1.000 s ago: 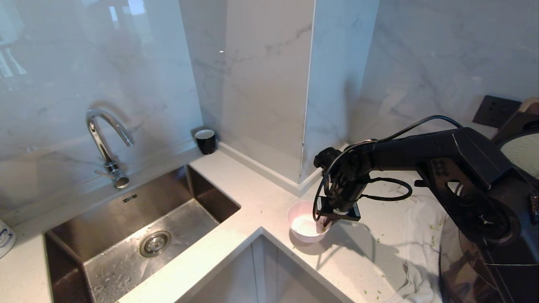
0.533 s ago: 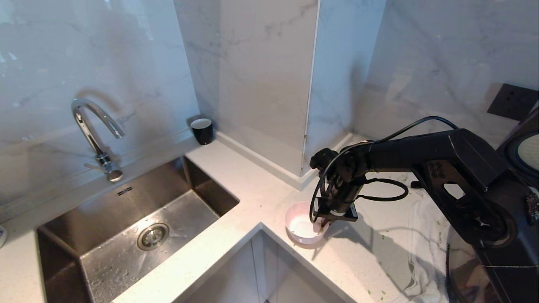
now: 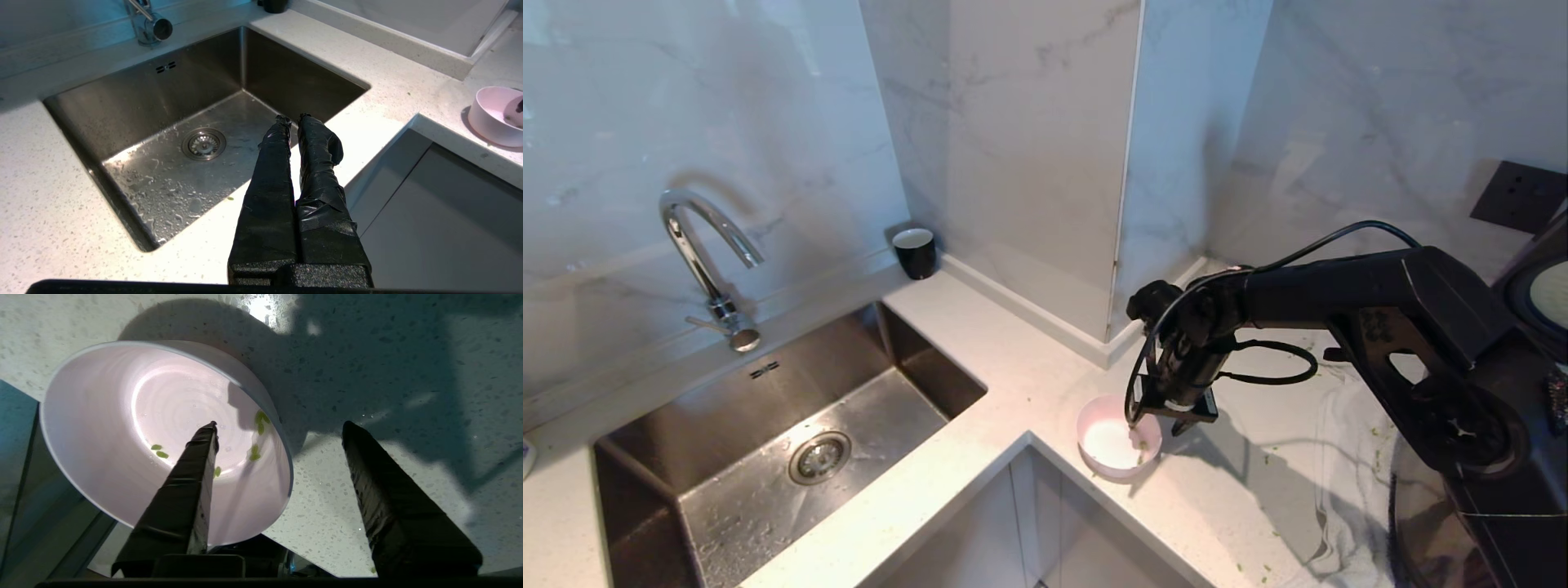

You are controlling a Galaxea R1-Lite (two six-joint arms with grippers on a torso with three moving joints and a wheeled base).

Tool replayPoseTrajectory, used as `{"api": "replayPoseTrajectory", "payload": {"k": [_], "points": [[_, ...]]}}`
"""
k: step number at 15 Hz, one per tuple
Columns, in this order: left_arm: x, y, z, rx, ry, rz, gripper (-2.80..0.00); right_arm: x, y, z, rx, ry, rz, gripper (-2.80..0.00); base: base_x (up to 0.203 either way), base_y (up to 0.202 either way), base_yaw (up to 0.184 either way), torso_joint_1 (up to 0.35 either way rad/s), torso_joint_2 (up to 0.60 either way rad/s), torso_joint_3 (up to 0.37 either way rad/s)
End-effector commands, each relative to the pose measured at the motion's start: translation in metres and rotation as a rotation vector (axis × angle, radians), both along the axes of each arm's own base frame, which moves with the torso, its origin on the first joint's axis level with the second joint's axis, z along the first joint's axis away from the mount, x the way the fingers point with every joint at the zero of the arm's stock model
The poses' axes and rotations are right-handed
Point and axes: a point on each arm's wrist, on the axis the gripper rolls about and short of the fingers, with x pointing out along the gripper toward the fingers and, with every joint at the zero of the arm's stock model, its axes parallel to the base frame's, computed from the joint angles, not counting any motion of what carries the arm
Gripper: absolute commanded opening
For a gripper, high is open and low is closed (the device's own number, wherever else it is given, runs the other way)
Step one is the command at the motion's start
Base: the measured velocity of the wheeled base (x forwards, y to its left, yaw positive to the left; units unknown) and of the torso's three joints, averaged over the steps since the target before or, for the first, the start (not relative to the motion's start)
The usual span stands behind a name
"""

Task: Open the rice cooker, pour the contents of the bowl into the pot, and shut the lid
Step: Place the bowl on the table, then turn on the tap

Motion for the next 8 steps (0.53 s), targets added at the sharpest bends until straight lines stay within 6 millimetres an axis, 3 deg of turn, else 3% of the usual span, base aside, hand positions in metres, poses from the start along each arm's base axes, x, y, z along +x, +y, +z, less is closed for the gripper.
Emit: {"api": "replayPoseTrajectory", "payload": {"k": [1, 8], "points": [[0.0, 0.0, 0.0, -0.001, 0.001, 0.0, -2.8, -0.001, -0.006, 0.018, 0.019, -0.03, -0.013, 0.0, 0.0, 0.0, 0.0, 0.0, 0.0, 0.0], [0.0, 0.0, 0.0, -0.001, 0.001, 0.0, -2.8, -0.027, -0.026, 0.086, 0.104, -0.096, -0.012, 0.0, 0.0, 0.0, 0.0, 0.0, 0.0, 0.0]]}}
